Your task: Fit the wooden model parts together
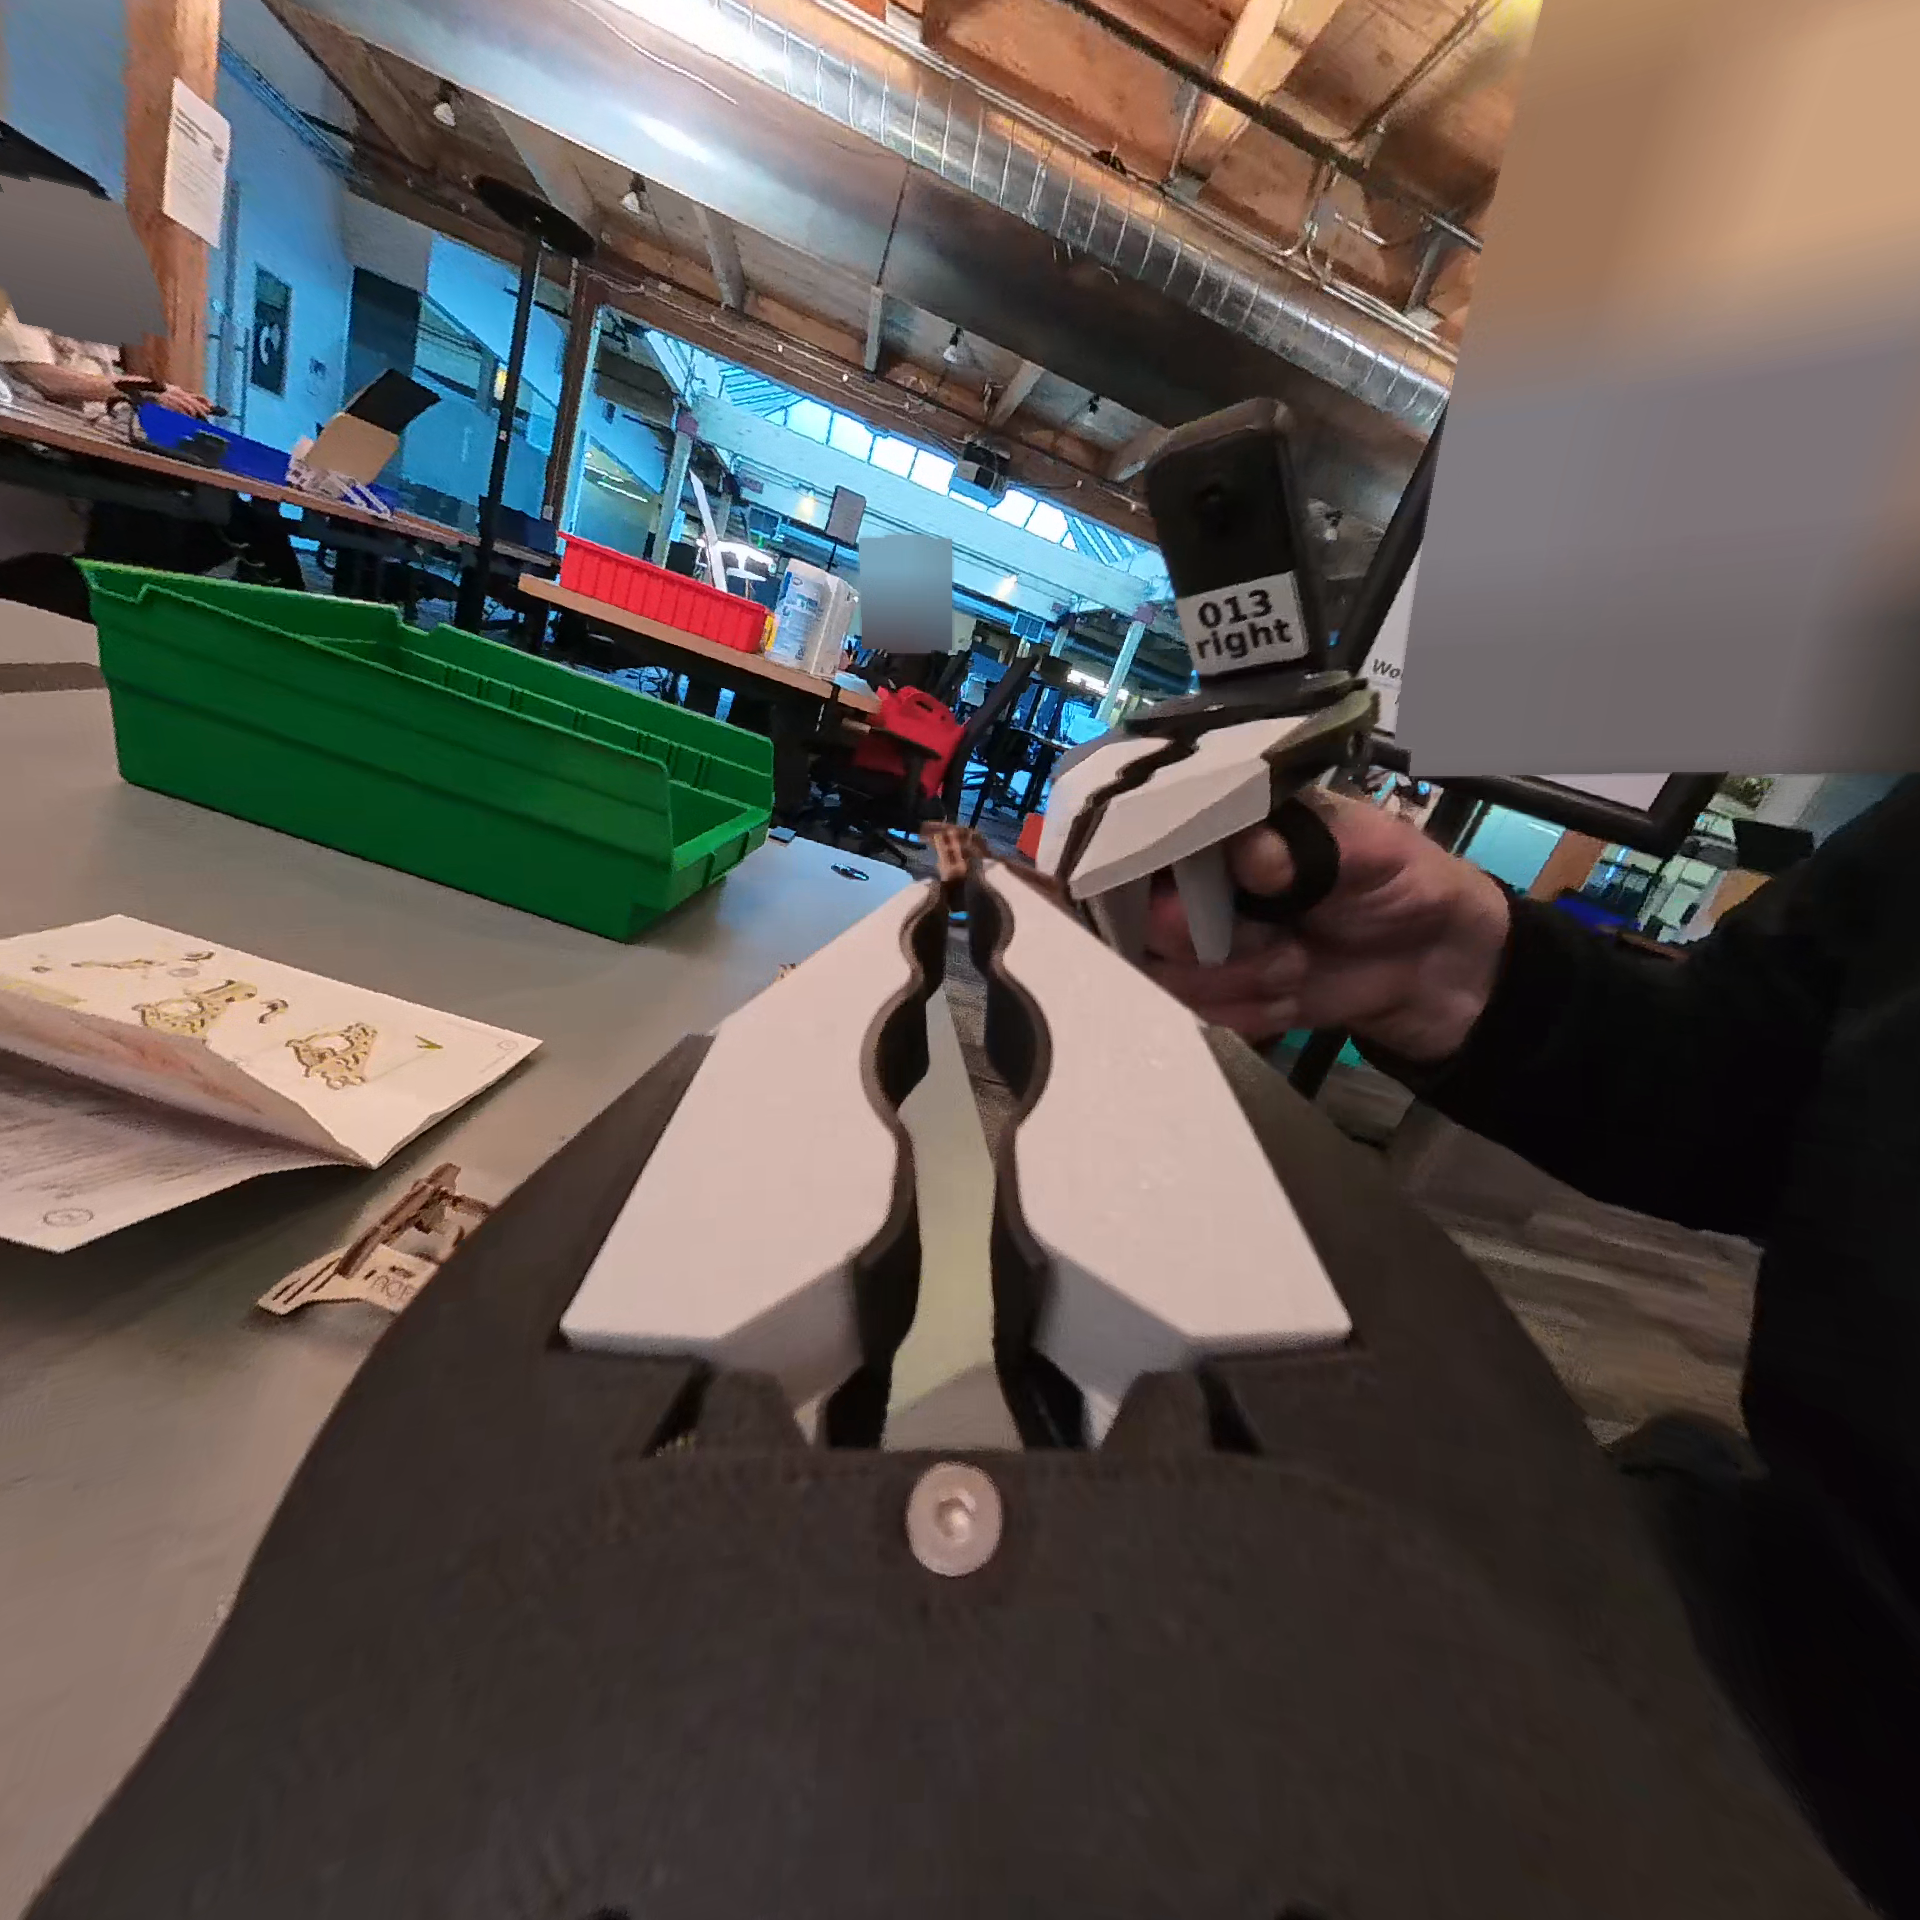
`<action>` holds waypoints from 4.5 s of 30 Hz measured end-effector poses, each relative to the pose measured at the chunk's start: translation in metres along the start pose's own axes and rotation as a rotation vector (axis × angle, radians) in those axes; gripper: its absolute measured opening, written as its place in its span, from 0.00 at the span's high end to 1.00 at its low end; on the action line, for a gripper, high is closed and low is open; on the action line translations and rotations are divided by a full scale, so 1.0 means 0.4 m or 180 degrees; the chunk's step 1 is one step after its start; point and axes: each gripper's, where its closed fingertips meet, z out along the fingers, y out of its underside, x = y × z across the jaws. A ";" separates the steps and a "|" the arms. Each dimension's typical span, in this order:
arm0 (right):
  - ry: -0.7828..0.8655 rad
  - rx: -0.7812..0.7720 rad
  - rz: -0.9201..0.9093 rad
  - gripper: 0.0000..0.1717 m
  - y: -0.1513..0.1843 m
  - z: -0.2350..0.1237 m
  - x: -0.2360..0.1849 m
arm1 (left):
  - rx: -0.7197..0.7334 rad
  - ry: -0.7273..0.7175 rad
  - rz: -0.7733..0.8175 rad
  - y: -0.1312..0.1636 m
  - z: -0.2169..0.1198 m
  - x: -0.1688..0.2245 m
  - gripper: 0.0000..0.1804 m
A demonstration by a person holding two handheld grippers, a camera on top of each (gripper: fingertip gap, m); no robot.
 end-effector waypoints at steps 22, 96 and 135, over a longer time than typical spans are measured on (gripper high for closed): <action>-0.0537 -0.0453 0.0756 1.00 0.016 0.006 -0.017 | -0.0128 0.0114 0.0464 0.003 -0.010 0.017 0.99; -0.0973 0.0005 0.0137 0.94 -0.061 -0.014 -0.054 | 0.0392 0.0735 0.0082 -0.047 0.027 0.092 1.00; -0.0865 -0.0009 0.0035 1.00 -0.065 -0.036 -0.060 | 0.0605 0.0890 -0.0217 -0.050 0.040 0.106 1.00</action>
